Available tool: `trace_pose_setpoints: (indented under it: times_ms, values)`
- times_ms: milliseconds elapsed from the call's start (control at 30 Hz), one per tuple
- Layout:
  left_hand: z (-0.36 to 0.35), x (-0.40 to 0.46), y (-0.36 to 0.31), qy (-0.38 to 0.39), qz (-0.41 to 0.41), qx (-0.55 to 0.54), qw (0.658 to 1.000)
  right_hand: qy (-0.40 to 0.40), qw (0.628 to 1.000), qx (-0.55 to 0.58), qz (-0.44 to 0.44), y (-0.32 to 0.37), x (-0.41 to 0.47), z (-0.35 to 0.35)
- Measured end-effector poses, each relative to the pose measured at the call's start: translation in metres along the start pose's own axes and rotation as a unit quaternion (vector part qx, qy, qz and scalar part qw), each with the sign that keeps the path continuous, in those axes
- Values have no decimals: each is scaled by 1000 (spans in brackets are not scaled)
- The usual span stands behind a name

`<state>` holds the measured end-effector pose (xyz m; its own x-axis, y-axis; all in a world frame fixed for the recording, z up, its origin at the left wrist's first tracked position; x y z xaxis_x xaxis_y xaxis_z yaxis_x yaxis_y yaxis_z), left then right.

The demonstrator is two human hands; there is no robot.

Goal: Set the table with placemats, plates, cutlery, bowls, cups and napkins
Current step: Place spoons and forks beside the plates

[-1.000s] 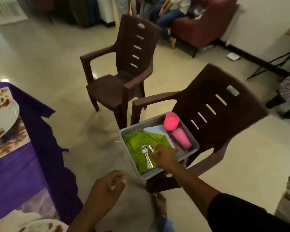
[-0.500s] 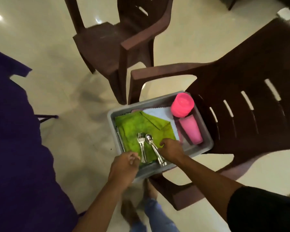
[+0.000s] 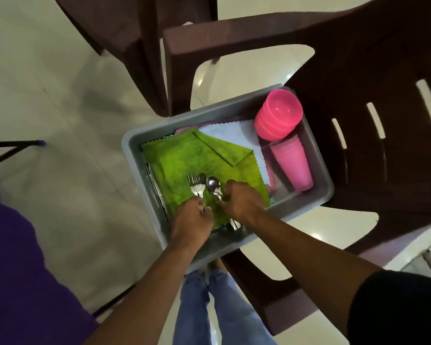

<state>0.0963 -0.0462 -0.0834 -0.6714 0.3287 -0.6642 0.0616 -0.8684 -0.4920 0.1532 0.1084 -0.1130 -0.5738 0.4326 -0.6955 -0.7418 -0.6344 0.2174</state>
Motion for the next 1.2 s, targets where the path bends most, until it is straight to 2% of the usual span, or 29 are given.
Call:
trace_pose_setpoints:
  times_ms: [233, 633, 933, 1200]
  values:
    - [-21, 9, -3, 19, 21, -29, 999, -11, 999, 24, -28, -3, 16, -10]
    - [-30, 11, 13, 26, 63, -63, 996, 43, 990, 124, -59, -12, 25, -12]
    - [-38, 10, 7, 25, 69, -76, 994, 1, 1000, 23, -20, 0, 27, -8]
    - [-39, 13, 11, 42, 98, -105, 989, -10, 1000, 0, -15, 7, 29, -7]
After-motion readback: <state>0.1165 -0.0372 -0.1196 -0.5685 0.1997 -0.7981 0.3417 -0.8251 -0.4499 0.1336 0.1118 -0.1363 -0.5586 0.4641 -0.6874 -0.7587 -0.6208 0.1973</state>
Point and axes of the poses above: each hand's wrist, its own x-axis towards the middle knuckle, its own z-axis out of the back of the hand, y = z × x, the point moved 7 cm from there along x, towards the middle knuckle, and after that the axes turned 1 degree about z, right-handed, at the moved point
